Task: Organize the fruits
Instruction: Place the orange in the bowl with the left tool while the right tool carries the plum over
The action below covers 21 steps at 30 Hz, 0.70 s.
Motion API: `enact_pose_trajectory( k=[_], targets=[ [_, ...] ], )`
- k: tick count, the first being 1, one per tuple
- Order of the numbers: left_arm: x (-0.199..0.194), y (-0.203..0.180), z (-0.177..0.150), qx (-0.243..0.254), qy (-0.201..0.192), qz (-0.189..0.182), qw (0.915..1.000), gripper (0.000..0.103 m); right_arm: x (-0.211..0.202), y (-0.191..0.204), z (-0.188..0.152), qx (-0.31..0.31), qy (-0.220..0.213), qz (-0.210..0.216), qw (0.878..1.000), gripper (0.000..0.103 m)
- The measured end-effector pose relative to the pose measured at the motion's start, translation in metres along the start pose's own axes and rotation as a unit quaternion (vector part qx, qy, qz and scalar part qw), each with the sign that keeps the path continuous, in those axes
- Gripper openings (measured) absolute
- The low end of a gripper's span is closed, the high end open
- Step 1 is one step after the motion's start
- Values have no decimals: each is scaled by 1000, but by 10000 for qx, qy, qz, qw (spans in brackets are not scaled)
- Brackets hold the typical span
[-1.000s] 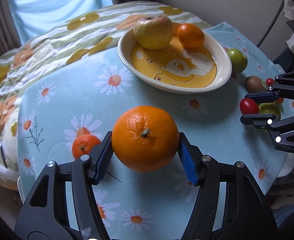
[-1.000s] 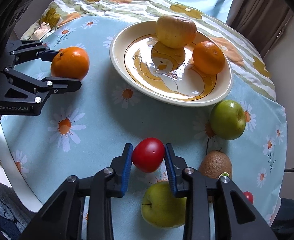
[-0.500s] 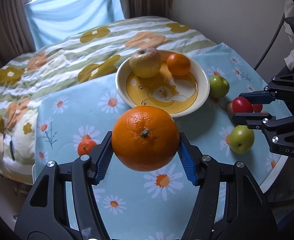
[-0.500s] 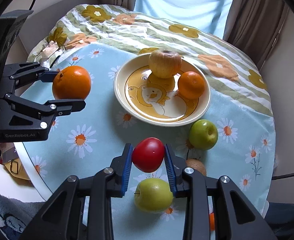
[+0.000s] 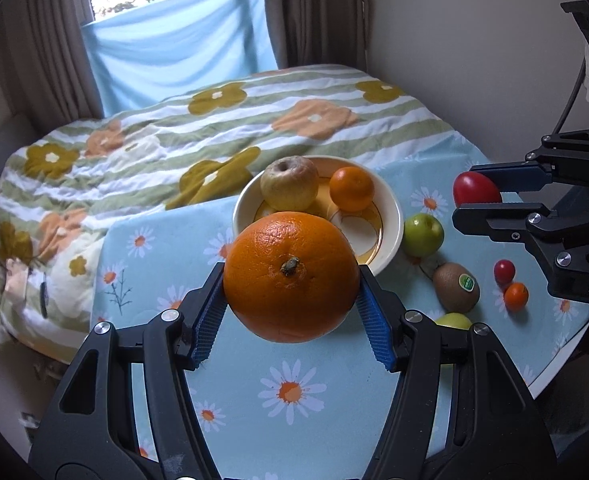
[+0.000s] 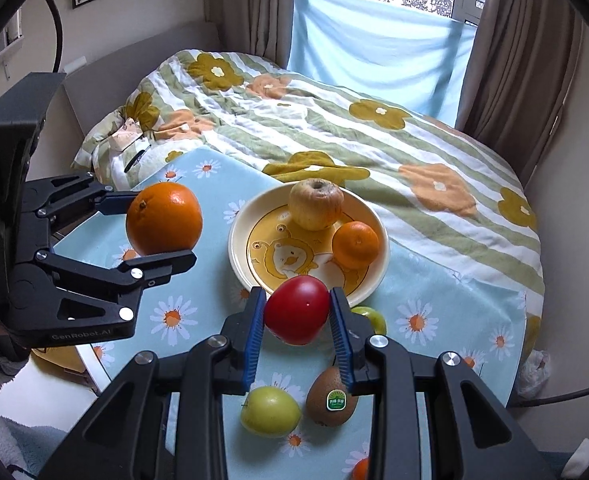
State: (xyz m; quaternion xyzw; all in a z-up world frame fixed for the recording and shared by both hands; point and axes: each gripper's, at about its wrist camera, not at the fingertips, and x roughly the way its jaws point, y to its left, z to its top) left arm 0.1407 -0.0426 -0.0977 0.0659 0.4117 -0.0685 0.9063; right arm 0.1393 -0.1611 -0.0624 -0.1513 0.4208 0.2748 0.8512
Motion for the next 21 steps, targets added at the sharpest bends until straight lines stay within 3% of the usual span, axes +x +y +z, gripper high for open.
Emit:
enact_pose_trajectory(
  k=[9,21],
  targets=[
    [34,14,24,6,56,-181,9998,67,19,-14,24,108,-44,-4,9999,29],
    [115,38,44,12,478,-566,9973,67,70,-36,44,713,245,-79,9971,29]
  ],
)
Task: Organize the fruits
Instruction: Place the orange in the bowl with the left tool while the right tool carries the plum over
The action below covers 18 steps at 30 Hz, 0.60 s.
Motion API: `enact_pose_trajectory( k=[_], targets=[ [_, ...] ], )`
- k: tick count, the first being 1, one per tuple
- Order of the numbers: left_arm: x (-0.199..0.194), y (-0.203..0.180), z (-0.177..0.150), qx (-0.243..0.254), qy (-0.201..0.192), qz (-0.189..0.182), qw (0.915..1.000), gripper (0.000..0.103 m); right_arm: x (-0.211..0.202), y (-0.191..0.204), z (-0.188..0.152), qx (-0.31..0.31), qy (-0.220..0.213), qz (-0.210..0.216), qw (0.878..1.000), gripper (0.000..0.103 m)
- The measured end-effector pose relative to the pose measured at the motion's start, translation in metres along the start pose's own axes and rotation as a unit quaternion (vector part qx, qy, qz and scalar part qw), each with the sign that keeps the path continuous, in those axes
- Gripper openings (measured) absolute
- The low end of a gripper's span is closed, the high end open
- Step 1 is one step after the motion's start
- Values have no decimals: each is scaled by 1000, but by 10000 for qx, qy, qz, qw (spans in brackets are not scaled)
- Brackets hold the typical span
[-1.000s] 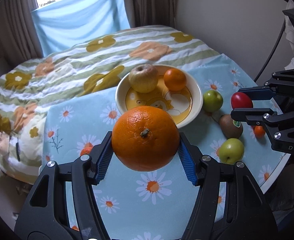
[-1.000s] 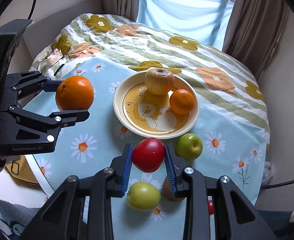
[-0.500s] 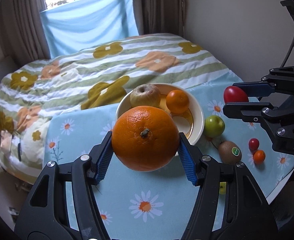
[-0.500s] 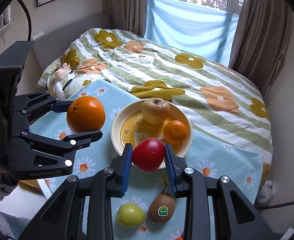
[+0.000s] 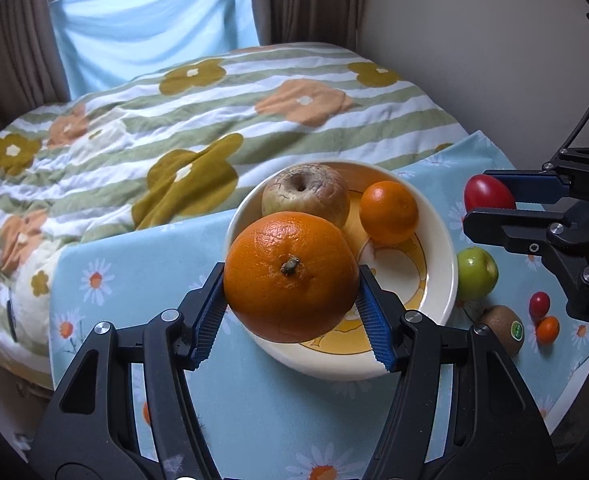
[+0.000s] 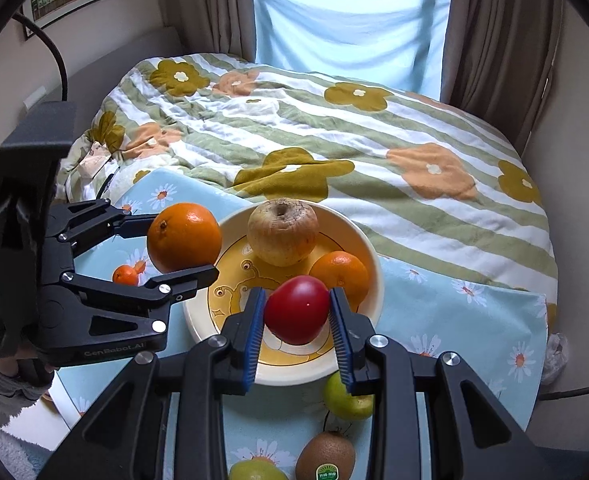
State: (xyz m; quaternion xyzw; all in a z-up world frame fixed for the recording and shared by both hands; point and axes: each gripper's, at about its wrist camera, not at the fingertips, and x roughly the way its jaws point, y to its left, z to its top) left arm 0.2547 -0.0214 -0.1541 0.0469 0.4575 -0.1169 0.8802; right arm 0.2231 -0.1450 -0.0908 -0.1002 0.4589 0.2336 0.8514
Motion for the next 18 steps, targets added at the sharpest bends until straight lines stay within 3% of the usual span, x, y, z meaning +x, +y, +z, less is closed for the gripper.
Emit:
enact_pose_trajectory(
  k=[9,16,17,18],
  targets=[
    [37,4,-1,99,342,-158,9992,67,27,-12,3,324,213,-72,9992,29],
    [46,6,0,152,354,-226,9990,69,34,-17,2,508,300,-73,9982,29],
    [45,7,1,162,333,-269,9990,80,34,-17,2,502,297,-73,9983,29],
    [43,7,2,162,288,-265,9991,98,35,-17,2,503,298,-69,9983,29]
  ],
)
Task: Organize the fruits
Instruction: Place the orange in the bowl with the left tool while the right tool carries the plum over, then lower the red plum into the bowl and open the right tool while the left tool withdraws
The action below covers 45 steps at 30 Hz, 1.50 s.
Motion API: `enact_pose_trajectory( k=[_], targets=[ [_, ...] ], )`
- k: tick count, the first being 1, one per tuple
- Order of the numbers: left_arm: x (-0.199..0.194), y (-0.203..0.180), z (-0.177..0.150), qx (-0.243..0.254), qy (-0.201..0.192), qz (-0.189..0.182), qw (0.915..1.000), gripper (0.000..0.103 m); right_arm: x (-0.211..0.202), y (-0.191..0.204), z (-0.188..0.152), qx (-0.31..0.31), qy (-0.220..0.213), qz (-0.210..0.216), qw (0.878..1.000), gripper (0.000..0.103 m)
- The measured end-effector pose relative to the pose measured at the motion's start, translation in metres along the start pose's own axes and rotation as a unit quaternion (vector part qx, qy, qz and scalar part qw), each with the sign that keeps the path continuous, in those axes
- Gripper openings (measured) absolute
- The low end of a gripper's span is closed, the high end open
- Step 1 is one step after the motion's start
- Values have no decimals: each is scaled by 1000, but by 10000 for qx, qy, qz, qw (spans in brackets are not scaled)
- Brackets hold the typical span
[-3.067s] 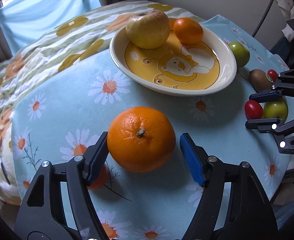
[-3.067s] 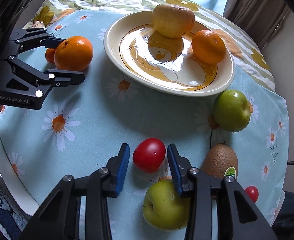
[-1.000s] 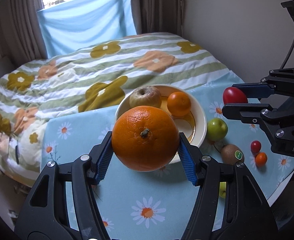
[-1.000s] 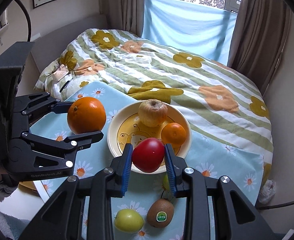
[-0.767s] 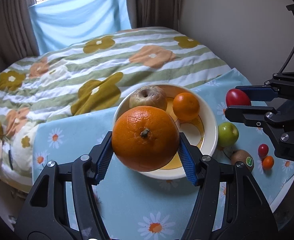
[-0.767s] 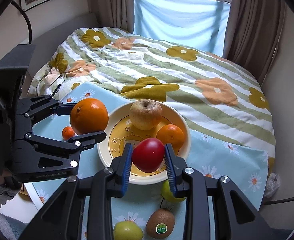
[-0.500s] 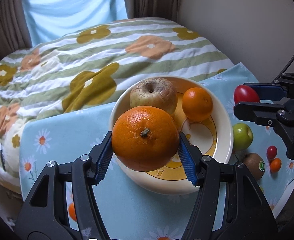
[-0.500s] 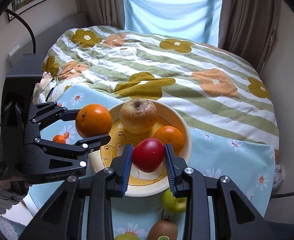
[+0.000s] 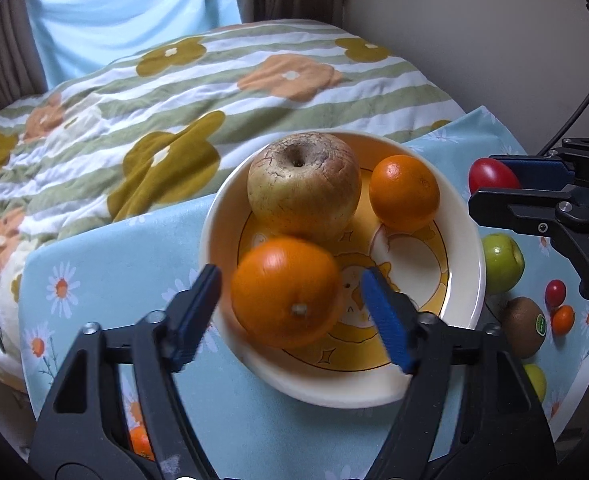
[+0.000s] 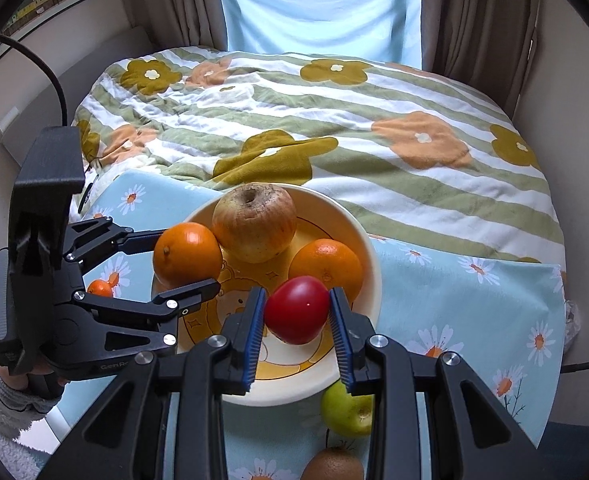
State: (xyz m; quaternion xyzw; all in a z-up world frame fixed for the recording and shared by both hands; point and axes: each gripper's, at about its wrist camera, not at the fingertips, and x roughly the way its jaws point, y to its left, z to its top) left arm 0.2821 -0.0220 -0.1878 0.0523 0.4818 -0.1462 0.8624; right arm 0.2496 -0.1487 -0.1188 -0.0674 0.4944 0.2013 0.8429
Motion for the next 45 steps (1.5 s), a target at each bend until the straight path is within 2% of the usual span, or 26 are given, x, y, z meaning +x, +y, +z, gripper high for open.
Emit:
enact_pose_trajectory(
  k=[1,3,9,18,30,36,38,39,40,42,45],
  targets=[
    [-4,0,1,-5,-82,23,10000,103,0,0,0,9,-2,3,10000,29],
    [-12,1,3,-18,-227,-17,9997,103,-1,-2,1,39,-21,28,10000,29],
    [-29,6,2,-31,-283,55,9996,103,-5,-6,6,76,-75,69,9999,29],
    [-53,23,-19,-283,-252,338,9987,103,1,1,11,96,-97,330,9994,29],
    [-66,43,-46,-667,-173,536,9962,103,43,23,2,-81,172,600,9980,29],
    [-71,44,-52,-783,-161,496,9956,103,44,29,2,-241,110,419,9988,30],
    [-74,43,-53,-785,-173,509,9955,103,41,30,1,-231,34,446,9987,50],
    [-76,42,-54,-783,-181,520,9954,103,39,30,1,-227,20,482,9986,77],
    [-78,41,-54,-785,-189,530,9953,103,38,30,1,-220,8,519,9984,97],
    [-82,40,-55,-801,-200,539,9951,103,34,30,-1,-227,-50,597,9979,102],
    [-88,38,-55,-808,-226,556,9949,103,29,31,-3,-245,-76,540,9982,102]
  ],
)
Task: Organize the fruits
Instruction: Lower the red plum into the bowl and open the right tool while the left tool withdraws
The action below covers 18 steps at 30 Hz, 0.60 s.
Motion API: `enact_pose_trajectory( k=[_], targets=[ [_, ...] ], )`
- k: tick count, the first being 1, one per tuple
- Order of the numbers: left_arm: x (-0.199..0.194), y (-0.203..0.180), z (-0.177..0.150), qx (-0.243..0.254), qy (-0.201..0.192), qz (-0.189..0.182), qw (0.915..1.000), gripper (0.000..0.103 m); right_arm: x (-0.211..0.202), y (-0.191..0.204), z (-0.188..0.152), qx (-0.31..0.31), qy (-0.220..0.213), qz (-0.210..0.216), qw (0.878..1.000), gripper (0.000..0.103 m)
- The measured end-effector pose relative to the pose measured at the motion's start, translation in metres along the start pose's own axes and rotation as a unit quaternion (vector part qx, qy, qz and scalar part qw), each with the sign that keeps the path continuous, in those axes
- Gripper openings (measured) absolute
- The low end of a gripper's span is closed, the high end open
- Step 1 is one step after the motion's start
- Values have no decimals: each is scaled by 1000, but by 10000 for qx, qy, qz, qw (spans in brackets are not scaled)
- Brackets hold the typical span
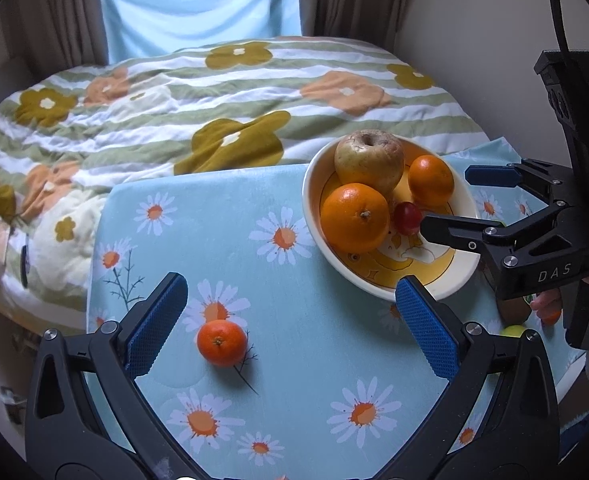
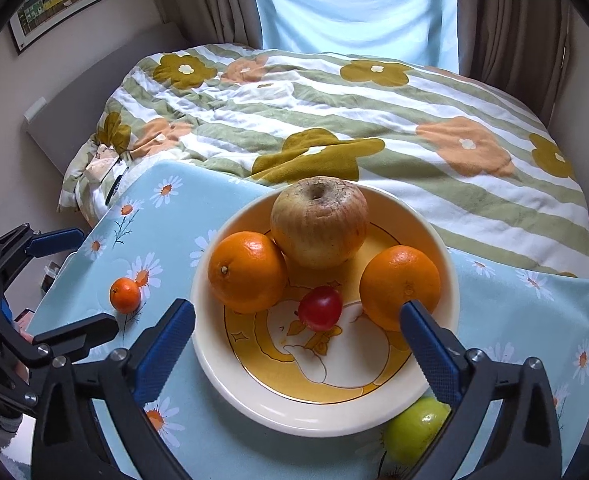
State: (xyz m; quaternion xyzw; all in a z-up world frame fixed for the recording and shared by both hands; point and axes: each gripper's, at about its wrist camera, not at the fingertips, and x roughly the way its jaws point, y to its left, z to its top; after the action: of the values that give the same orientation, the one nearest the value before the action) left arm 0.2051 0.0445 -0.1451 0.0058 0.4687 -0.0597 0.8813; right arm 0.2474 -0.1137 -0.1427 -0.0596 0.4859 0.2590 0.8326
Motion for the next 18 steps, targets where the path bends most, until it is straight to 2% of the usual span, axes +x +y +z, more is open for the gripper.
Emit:
enact_pose_trajectory(
  k=[6,11,18],
  targets=[
    [-13,-5,3,63,-104,42,9999,103,-16,-4,1,127,5,20,9999,102],
    [-27,-12,13,134,-142,109,9997,103,-40,-8,2,208,-31,-126,9997,102],
    [-57,-27,24,261,-377,-35,9989,103,-81,-10,0,314,-232,-245,9989,102]
  ],
)
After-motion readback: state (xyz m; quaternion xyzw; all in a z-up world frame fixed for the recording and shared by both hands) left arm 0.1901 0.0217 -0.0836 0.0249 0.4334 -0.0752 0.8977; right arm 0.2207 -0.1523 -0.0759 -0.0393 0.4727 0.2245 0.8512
